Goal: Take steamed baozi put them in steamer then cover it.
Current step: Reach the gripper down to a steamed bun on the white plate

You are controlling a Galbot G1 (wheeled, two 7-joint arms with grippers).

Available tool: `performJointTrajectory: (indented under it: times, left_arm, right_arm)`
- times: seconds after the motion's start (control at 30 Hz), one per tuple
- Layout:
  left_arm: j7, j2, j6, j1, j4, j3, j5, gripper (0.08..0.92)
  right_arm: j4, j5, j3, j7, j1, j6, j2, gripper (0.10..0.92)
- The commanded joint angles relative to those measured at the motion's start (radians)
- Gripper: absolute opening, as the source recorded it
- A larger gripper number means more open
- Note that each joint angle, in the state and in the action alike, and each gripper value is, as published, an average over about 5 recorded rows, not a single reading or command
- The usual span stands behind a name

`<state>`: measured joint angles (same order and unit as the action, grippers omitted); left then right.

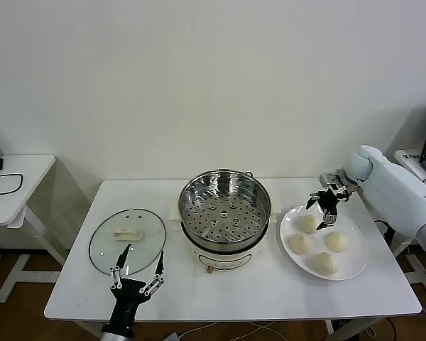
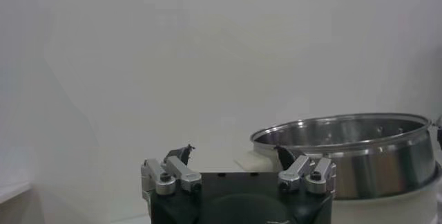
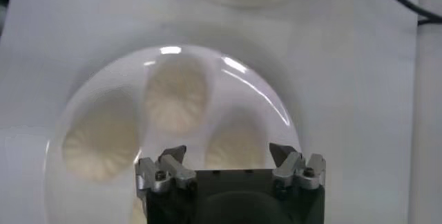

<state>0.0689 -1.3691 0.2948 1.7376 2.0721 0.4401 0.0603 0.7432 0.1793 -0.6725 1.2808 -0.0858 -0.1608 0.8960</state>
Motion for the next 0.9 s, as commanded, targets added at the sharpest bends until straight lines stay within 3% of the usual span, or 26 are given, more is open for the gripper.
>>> performJointTrajectory:
  times: [0.03,0.7,0.9]
  left_arm:
    - [0.003,0.000,0.001,-0.001,-0.004,-0.004,0.002,0.823]
    - [0.007,0.000,0.004,-0.007,-0.011,0.000,0.002,0.823]
    - [0.009,0.002,0.004,-0.009,-0.010,0.002,0.002,0.823]
  right_arm:
    - [-0.065,0.073,-0.016,-0.061,0.005,-0.010,0.035,0.823]
    - [-0.136,0.110,0.020,-0.153,0.065,-0.027,0.084,0.822]
    - [-0.142,0.115,0.032,-0.162,0.079,-0.031,0.087,0.750]
